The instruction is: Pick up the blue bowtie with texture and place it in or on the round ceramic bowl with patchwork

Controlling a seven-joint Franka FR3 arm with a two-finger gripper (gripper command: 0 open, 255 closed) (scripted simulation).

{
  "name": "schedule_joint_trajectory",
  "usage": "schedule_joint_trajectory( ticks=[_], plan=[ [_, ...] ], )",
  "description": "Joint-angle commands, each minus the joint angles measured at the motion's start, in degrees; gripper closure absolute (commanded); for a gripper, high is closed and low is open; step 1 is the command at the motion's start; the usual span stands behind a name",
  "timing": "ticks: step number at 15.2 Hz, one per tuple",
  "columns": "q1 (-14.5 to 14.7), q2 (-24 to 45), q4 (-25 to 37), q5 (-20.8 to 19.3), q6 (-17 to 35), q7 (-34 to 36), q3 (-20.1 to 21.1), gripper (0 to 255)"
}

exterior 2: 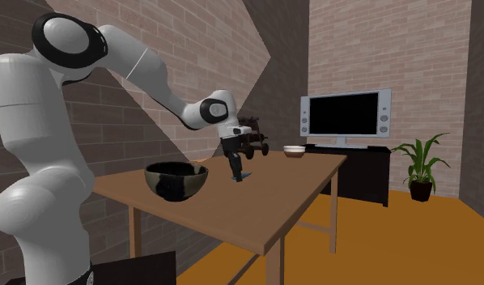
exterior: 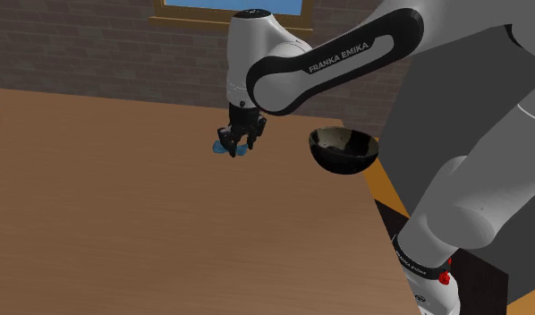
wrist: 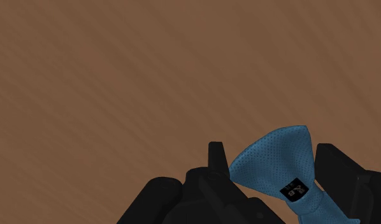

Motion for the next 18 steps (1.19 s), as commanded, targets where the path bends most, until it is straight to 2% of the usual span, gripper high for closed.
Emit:
schedule_joint_trajectory(
  ticks=[1,18],
  plan=[
    [-0.02,0.02,0.0,0.0,-0.03,0.0,-0.02,255],
    [0.07,-3.18,10.1,1.67,-13.06,-2.29,-0.82,255]
  ],
)
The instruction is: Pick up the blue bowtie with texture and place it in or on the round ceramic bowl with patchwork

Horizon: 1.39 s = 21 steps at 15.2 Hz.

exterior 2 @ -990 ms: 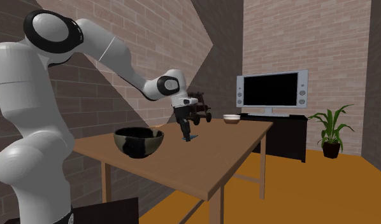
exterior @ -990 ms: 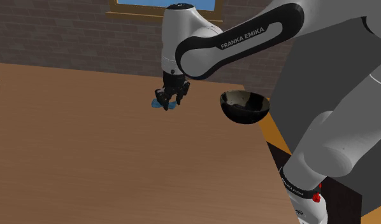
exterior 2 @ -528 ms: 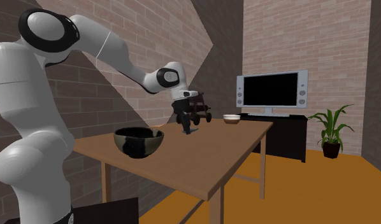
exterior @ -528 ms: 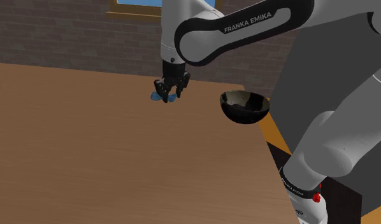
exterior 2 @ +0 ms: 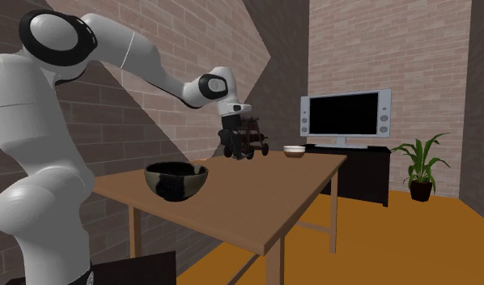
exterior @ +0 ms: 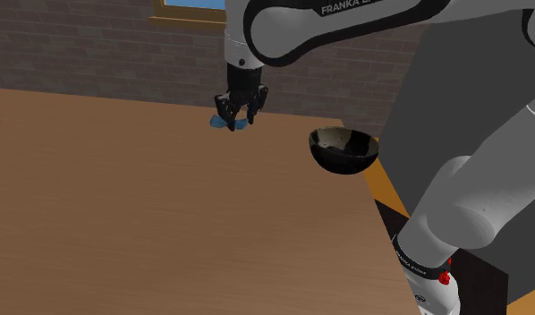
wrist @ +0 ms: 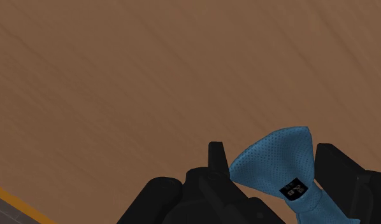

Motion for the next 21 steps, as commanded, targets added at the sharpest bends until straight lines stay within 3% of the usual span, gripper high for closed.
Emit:
schedule_joint_trajectory(
  ticks=[1,16,21],
  plan=[
    [-0.01,-0.22,1.21,0.11,-1.44,-0.2,-0.08,255],
    [-0.21,0.24,12.81,0.13,-12.57,-1.11,-0.31,255],
    [-0.06,-11.42,2.12,3.08,-12.94,-5.33,-3.56,255]
  ],
)
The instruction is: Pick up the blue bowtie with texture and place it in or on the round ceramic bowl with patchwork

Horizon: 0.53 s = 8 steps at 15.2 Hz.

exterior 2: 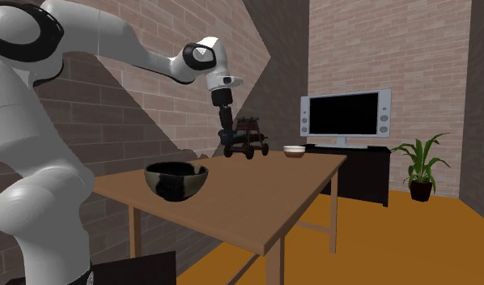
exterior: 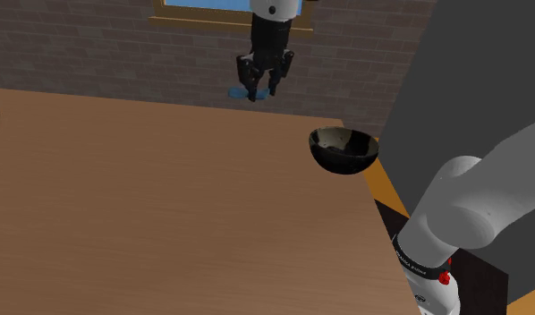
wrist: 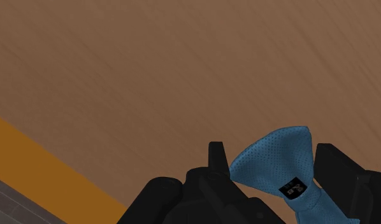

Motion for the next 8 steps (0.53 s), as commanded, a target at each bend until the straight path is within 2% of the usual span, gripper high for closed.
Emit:
schedule_joint_trajectory(
  ticks=[1,8],
  plan=[
    [0.19,-4.5,-3.92,0.86,-0.44,-1.61,-1.34,255],
    [1.13,-19.93,-15.17,1.72,-4.47,-6.6,-6.28,255]
  ],
)
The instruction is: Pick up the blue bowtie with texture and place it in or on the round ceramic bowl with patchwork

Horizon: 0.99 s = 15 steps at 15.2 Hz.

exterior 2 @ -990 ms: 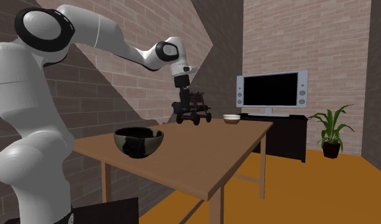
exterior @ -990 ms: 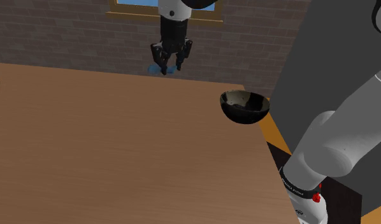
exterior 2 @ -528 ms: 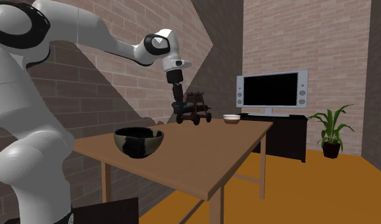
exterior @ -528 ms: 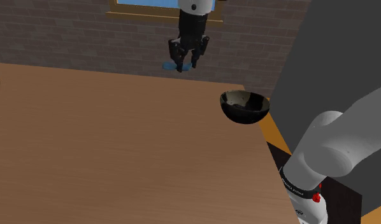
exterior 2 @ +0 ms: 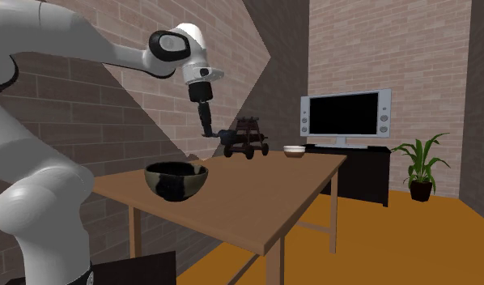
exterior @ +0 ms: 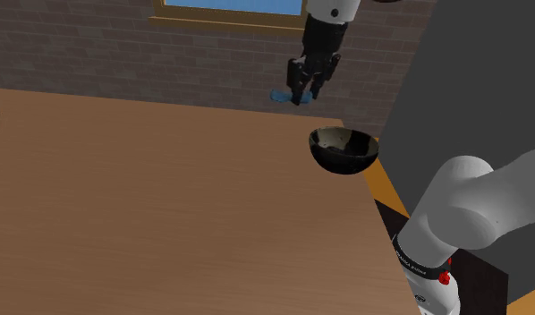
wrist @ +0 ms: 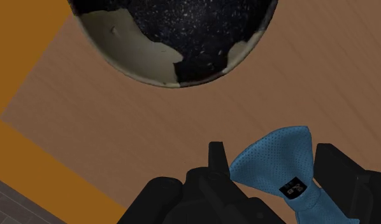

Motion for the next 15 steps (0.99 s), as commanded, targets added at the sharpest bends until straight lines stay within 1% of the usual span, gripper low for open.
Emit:
schedule_joint_trajectory(
  ticks=[1,6,10,15],
  plan=[
    [0.29,-4.76,-3.17,-0.03,-1.6,-1.36,-1.41,255],
    [0.5,-15.45,-8.75,-1.29,-6.69,-4.63,-5.01,255],
    [0.34,-23.79,-11.92,-3.15,-11.8,-7.33,-8.04,255],
    [0.49,-25.84,-16.77,-3.06,-9.01,-7.15,-7.97,255]
  ],
)
